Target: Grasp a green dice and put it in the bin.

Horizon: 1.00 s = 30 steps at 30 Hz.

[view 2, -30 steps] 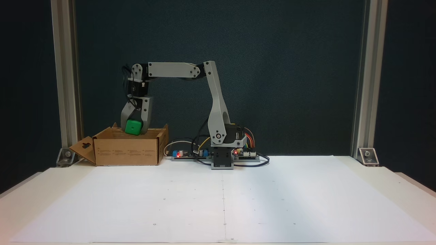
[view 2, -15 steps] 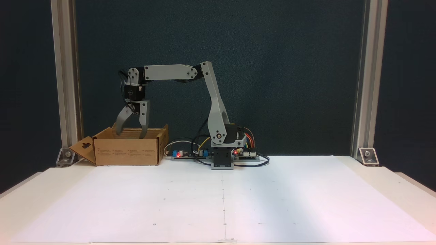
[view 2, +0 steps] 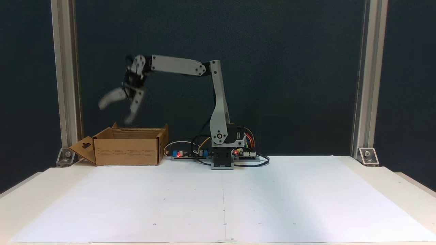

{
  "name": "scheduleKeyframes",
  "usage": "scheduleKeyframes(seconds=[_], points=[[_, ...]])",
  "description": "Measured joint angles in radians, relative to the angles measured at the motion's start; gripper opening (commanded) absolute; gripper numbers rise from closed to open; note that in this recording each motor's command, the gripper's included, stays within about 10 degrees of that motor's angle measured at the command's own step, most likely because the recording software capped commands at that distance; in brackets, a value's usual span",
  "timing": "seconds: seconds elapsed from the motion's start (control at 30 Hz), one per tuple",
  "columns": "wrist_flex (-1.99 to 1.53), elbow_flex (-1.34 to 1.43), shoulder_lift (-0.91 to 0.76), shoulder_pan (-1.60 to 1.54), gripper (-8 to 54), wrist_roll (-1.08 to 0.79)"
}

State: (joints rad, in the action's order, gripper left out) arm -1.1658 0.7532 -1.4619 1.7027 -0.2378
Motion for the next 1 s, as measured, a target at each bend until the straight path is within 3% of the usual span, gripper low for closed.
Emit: scheduleKeyframes(seconds=[0.27, 0.7, 1.0], points=[[0.005, -0.008, -0.207, -0.344, 44.1, 0.114], [0.005, -0.003, -0.385, -1.252, 43.9, 0.141], [0.017, 0.333, -0.607, -1.597, 43.9, 0.141]])
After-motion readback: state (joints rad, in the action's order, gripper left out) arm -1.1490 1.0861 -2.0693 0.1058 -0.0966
